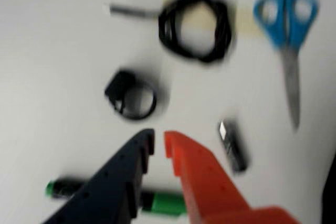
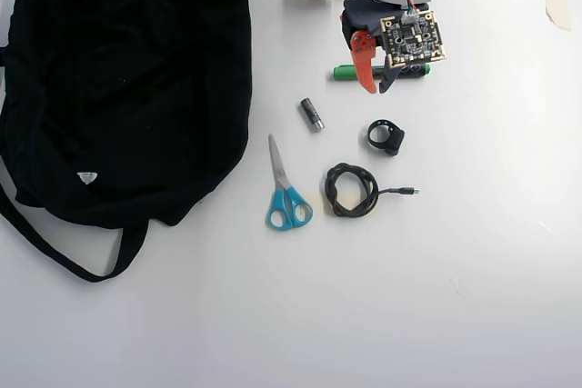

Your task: Put the green marker into the black bag

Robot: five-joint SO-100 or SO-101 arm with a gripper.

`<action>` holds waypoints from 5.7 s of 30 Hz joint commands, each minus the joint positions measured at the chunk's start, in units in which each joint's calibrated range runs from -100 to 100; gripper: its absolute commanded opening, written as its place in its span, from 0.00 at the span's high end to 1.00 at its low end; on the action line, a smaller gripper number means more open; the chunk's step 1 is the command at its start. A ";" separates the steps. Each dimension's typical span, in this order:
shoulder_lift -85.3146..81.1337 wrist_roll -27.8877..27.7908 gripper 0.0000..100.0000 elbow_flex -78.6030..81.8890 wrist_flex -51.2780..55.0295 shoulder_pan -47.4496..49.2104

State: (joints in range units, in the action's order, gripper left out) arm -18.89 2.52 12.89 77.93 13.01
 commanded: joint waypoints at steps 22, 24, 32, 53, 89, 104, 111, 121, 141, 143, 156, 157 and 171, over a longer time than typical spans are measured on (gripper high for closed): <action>-2.36 2.78 0.98 -7.32 17.07 0.31; -2.36 2.78 0.98 -7.32 17.07 0.31; -2.36 3.31 0.98 -7.32 19.49 0.83; -1.61 18.83 0.98 -6.24 21.29 9.06; 0.22 53.07 0.97 11.28 9.32 11.08; 9.34 61.09 0.68 13.43 2.86 11.90; 11.58 63.56 0.67 14.06 -2.74 12.35; 11.50 69.95 0.67 17.57 -8.08 15.57; 11.50 80.91 0.68 18.19 -7.82 17.59; 11.50 80.13 0.68 18.19 -7.47 17.14; 11.42 72.89 0.68 17.39 -7.99 14.74; 11.50 72.47 0.68 17.30 -8.08 14.74; 16.56 69.17 0.68 19.45 -15.40 14.82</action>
State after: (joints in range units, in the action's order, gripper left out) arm -3.53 47.45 32.55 65.48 27.85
